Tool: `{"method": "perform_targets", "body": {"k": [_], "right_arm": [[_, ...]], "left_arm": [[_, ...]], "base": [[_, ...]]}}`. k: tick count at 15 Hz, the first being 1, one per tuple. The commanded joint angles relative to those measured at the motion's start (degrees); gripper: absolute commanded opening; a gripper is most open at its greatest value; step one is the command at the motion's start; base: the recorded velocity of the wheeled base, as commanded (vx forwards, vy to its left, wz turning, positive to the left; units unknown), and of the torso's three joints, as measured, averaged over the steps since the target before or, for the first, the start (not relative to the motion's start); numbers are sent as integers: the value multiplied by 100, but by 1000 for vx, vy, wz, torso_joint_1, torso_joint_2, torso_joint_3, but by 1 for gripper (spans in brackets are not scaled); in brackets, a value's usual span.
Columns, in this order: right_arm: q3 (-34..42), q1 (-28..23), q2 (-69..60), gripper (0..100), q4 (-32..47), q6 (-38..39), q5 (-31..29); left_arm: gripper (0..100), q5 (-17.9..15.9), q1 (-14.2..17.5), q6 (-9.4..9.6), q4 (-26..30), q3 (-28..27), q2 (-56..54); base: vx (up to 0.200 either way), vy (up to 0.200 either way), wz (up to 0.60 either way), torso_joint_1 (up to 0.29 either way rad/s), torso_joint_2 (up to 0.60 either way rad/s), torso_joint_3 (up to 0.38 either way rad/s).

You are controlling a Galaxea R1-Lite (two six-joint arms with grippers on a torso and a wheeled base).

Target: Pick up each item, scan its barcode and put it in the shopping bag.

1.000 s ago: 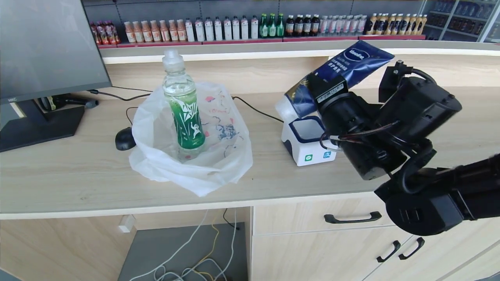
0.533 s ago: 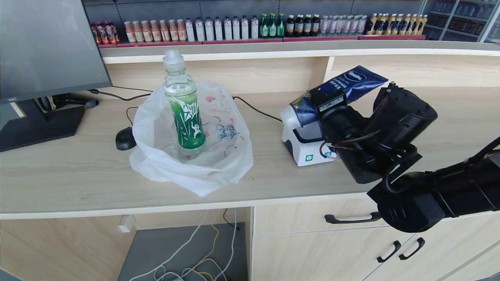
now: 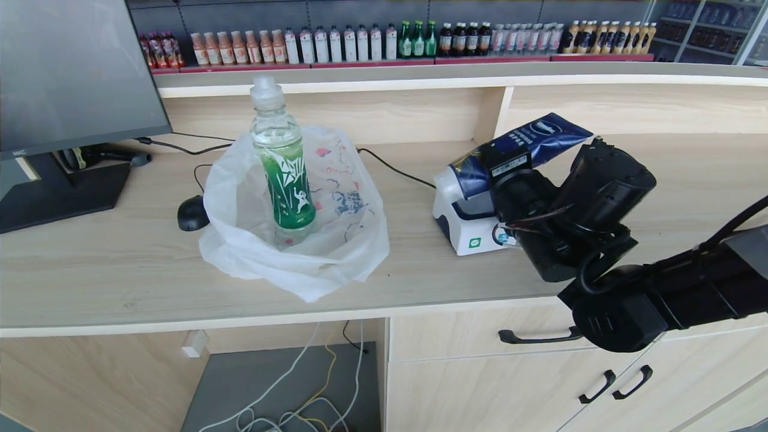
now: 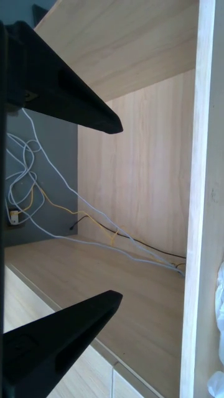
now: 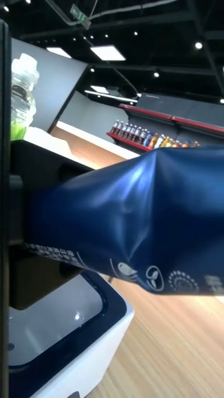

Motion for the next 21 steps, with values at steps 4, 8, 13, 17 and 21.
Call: {"method": "perform_targets", "body": {"k": [4, 8, 13, 17, 21], "right_arm": [[3, -40, 103, 0, 21, 154, 8], [-67, -137, 103, 0, 21, 162, 26], [-67, -146, 76, 0, 21, 154, 26], [-120, -84, -214, 0, 118, 4, 26], [-146, 118, -697, 0, 539, -207, -1]], "left_arm": [[100, 0, 5, 1, 0, 0, -2], [100, 0, 5, 1, 0, 0, -2], [100, 0, 5, 1, 0, 0, -2], [100, 0, -4, 1, 0, 0, -2], [100, 0, -4, 1, 0, 0, -2]], "base": [[0, 0, 0, 0, 0, 0], [0, 0, 0, 0, 0, 0], [0, 0, 0, 0, 0, 0], [0, 0, 0, 0, 0, 0], [0, 0, 0, 0, 0, 0]]}}
